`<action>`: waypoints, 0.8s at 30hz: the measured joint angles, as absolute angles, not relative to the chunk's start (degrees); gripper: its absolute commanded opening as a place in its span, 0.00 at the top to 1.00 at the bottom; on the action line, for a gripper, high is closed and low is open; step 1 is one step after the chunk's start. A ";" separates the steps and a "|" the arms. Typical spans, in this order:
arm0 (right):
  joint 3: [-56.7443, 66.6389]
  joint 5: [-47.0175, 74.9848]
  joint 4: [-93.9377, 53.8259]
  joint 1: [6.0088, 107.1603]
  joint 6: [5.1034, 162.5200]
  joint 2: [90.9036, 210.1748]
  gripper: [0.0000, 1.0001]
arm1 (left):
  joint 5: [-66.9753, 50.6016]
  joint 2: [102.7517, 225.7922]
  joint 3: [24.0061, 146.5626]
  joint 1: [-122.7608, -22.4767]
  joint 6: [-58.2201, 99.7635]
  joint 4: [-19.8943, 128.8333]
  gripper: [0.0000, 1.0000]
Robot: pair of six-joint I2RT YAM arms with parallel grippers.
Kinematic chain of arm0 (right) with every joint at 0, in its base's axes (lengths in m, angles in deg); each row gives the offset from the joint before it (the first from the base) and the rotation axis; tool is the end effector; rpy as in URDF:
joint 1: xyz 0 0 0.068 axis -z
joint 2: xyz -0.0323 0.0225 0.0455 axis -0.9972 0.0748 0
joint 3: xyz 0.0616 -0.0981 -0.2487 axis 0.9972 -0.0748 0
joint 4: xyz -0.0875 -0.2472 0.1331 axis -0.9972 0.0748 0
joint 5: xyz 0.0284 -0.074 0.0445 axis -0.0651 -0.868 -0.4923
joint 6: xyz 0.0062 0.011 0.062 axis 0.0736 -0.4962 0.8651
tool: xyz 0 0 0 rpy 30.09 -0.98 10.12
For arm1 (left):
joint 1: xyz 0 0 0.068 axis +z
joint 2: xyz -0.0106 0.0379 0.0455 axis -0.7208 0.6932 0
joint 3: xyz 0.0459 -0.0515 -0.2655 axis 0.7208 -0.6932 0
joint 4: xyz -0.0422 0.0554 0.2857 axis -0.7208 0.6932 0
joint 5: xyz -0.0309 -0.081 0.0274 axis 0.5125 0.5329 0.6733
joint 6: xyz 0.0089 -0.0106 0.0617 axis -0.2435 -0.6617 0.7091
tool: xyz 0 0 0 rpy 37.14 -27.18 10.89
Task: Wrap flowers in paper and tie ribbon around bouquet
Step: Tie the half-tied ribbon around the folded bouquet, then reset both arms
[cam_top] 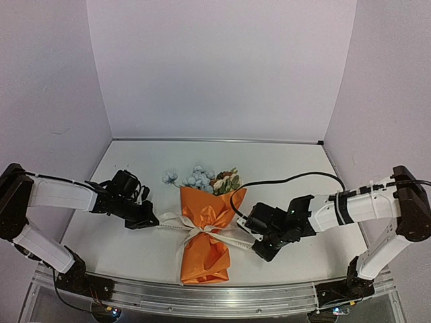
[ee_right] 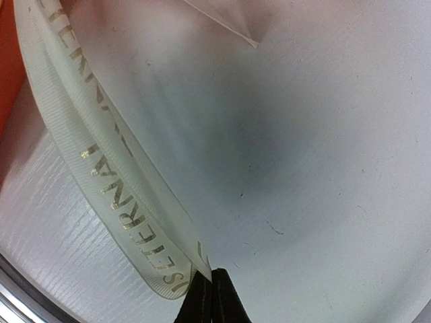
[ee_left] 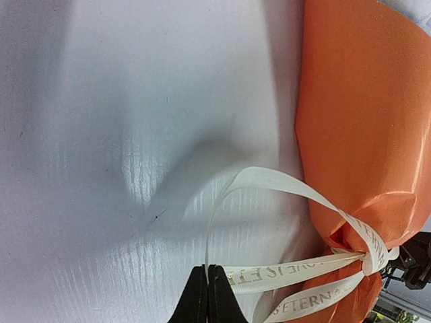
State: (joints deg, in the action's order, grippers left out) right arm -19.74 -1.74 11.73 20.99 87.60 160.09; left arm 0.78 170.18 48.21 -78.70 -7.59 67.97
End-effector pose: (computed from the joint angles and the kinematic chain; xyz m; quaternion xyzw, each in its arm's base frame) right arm 0.1402 0.2811 0.1305 -0.4384 0.8825 0.0399 0.1656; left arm 0.2292 -0.1635 0.1141 -0.0192 0.9502 -0.2790 0.1372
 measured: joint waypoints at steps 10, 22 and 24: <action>-19.40 0.10 12.26 21.46 88.70 160.09 1.00 | 2.87 170.06 48.12 -77.68 -6.80 67.38 0.96; -15.44 2.57 19.74 22.07 91.21 160.13 0.48 | 1.01 165.49 48.32 -75.79 -3.48 67.98 0.50; -14.77 3.02 19.79 22.07 91.76 160.10 0.41 | 0.71 164.36 48.78 -75.81 -3.10 68.70 0.44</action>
